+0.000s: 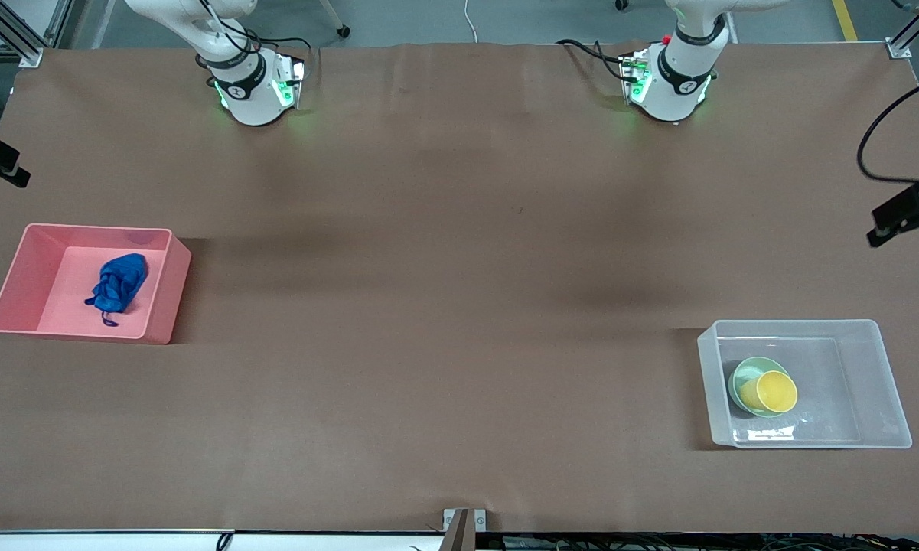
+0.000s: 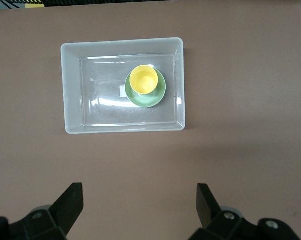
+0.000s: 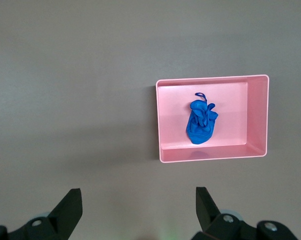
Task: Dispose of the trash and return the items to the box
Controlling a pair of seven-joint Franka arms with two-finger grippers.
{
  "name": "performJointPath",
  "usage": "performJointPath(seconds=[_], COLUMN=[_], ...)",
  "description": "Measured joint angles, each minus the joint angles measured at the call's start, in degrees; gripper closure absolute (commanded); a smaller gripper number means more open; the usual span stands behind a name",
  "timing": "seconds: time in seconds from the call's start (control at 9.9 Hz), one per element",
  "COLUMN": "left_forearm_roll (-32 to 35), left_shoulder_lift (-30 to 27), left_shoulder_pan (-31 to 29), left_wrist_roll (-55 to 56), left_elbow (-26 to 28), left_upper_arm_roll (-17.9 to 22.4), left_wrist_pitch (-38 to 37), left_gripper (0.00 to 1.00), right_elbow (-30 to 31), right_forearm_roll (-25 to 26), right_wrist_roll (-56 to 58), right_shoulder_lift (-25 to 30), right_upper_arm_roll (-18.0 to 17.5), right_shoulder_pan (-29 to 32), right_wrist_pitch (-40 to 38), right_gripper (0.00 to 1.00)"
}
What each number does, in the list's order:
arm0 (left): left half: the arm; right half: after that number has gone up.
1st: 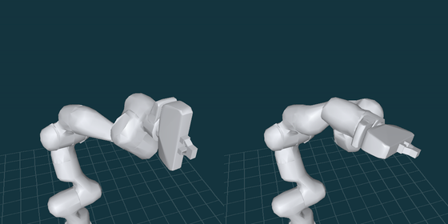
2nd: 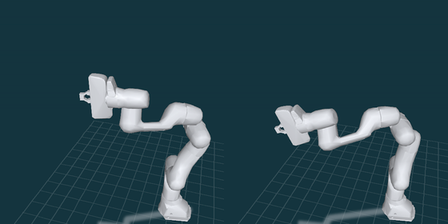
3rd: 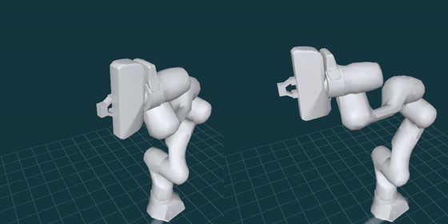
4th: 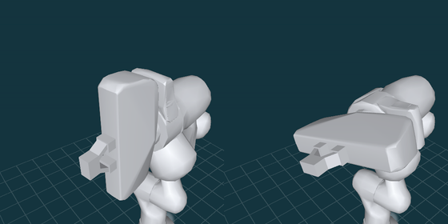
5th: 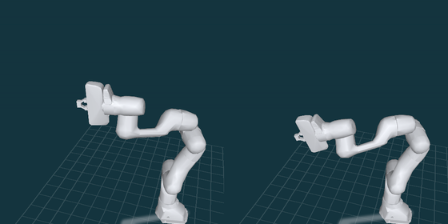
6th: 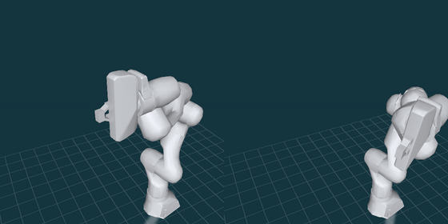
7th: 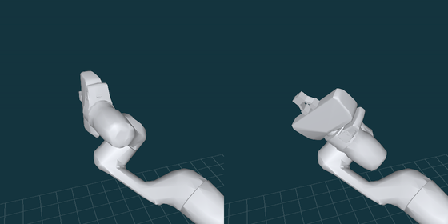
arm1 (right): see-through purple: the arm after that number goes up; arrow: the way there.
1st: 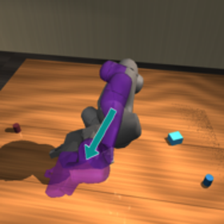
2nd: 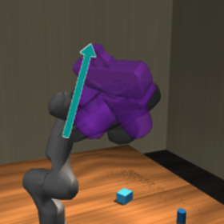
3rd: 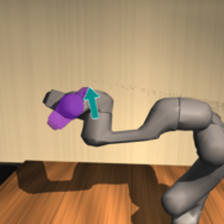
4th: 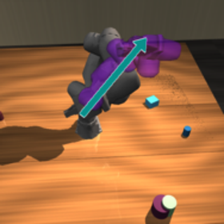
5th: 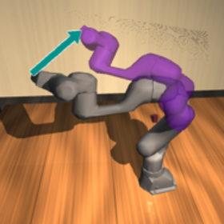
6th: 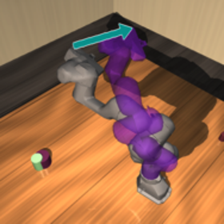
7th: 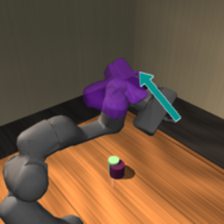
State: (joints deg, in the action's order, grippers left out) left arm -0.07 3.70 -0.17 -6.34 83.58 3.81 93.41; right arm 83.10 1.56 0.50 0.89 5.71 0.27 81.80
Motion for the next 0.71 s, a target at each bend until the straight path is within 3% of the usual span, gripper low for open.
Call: performJointPath(seconds=[0.3, 0.71], left_forearm_roll=[0.0, 0.0], left_shoulder_lift=[-1.0, -3.3], left_shoulder_pan=[0.0, 0.0], left_wrist_roll=[2.7, 2.8], left_elbow=[-1.4, 1.8], left_upper_arm_roll=[0.1, 0.1], left_wrist_pitch=[-5.9, -5.4], left_gripper=[0.00, 0.00], right_elbow=[0.0, 0.0], right_forearm_roll=[0.0, 0.0], right_wrist_roll=[0.0, 0.0], right_shoulder_lift=[0.0, 0.0], right_upper_arm_roll=[0.0, 0.0], right_shoulder_pan=[0.0, 0.0], right_wrist_pitch=[0.0, 0.0], right_gripper=[0.00, 0.00])
